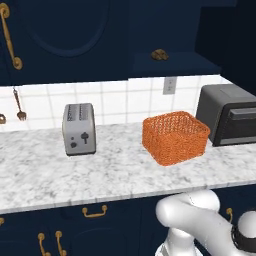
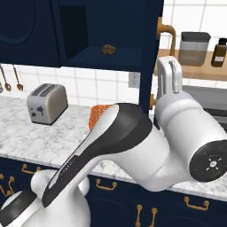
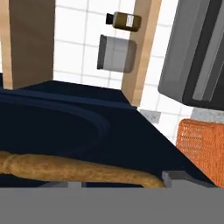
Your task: Open the cabinet, pick up the bread from the cabinet and place it in the basket. Then move the basket to the dining counter.
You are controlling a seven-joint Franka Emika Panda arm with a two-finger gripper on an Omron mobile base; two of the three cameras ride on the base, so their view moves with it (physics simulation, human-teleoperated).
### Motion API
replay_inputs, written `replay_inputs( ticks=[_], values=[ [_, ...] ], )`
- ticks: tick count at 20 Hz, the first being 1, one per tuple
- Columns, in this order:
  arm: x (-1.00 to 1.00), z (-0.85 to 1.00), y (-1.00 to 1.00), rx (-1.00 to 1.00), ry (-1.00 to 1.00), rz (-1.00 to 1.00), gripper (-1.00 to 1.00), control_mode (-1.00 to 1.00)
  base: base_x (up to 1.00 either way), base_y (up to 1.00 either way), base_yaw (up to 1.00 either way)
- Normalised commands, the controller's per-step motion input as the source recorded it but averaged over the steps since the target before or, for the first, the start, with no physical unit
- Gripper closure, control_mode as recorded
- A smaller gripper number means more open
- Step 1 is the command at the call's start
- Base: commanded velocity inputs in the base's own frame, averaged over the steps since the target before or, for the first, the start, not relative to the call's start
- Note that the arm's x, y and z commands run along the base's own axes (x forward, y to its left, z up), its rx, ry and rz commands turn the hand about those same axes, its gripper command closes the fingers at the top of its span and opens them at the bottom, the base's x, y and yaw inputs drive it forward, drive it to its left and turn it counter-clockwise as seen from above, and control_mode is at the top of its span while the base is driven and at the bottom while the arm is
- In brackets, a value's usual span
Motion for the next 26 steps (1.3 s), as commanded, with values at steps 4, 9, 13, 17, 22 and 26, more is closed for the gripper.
replay_inputs(
  ticks=[4,9,13,17,22,26],
  values=[
    [-0.81,-0.05,-0.96,0.23,-0.3,0.0,-1.0,-1.0,0.0,0.0,0.0],
    [-1.0,-0.98,0.22,0.04,-0.66,0.0,-1.0,-1.0,0.0,0.0,0.0],
    [-0.97,-0.66,-0.47,0.06,-0.61,-0.04,-1.0,-1.0,0.0,0.0,0.0],
    [-1.0,-0.63,0.16,0.13,-0.57,-0.17,-1.0,-1.0,0.0,0.0,0.0],
    [-0.89,-1.0,1.0,0.17,-0.58,-0.29,-1.0,-1.0,0.0,0.0,0.0],
    [-0.19,-0.47,1.0,0.11,-0.52,-0.35,-1.0,-1.0,0.0,0.0,0.0]
  ],
)
